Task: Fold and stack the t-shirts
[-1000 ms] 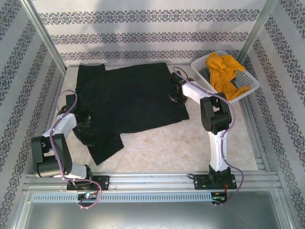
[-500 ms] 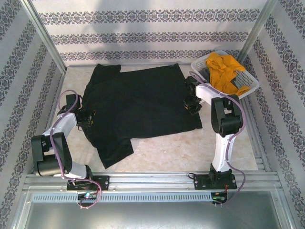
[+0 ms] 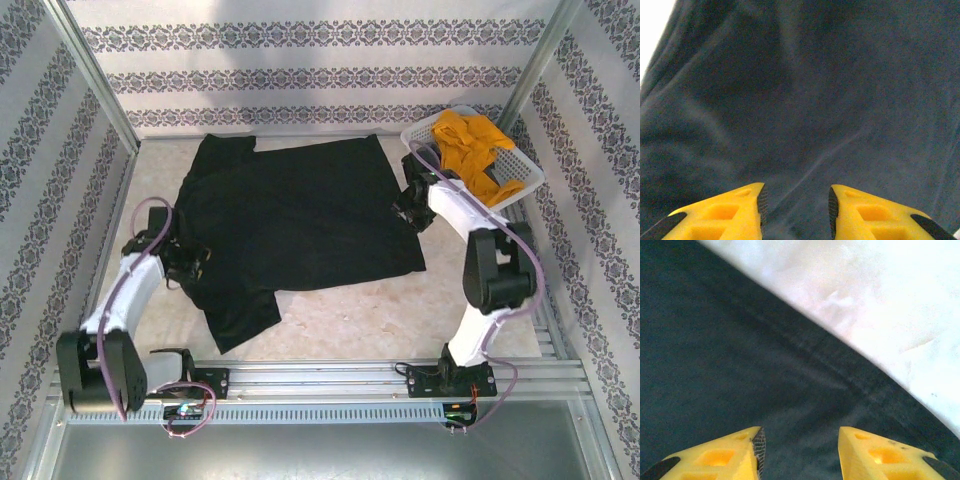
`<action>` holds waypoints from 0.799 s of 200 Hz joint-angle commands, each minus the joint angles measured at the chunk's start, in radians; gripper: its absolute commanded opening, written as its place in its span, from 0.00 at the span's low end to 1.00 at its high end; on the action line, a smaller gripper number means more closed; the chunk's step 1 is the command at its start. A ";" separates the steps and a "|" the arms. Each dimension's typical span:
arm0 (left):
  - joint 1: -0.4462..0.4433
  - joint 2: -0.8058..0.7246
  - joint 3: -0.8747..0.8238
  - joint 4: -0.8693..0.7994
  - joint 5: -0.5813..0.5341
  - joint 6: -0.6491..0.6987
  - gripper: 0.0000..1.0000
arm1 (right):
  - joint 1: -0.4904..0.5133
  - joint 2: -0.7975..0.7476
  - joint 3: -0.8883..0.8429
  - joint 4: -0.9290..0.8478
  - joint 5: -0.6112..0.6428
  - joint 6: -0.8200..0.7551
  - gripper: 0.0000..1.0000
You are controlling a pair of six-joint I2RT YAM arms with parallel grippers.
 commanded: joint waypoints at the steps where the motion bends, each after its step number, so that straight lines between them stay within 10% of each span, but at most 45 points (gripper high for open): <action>1: -0.070 -0.116 -0.099 -0.250 -0.025 -0.028 0.37 | 0.034 -0.090 -0.084 -0.006 -0.026 -0.137 0.44; 59: -0.282 -0.441 -0.321 -0.409 0.034 -0.204 0.42 | 0.062 -0.287 -0.338 0.015 -0.177 -0.236 0.48; 160: -0.499 -0.279 -0.379 -0.285 -0.028 -0.293 0.39 | -0.019 -0.357 -0.422 0.012 -0.194 -0.239 0.49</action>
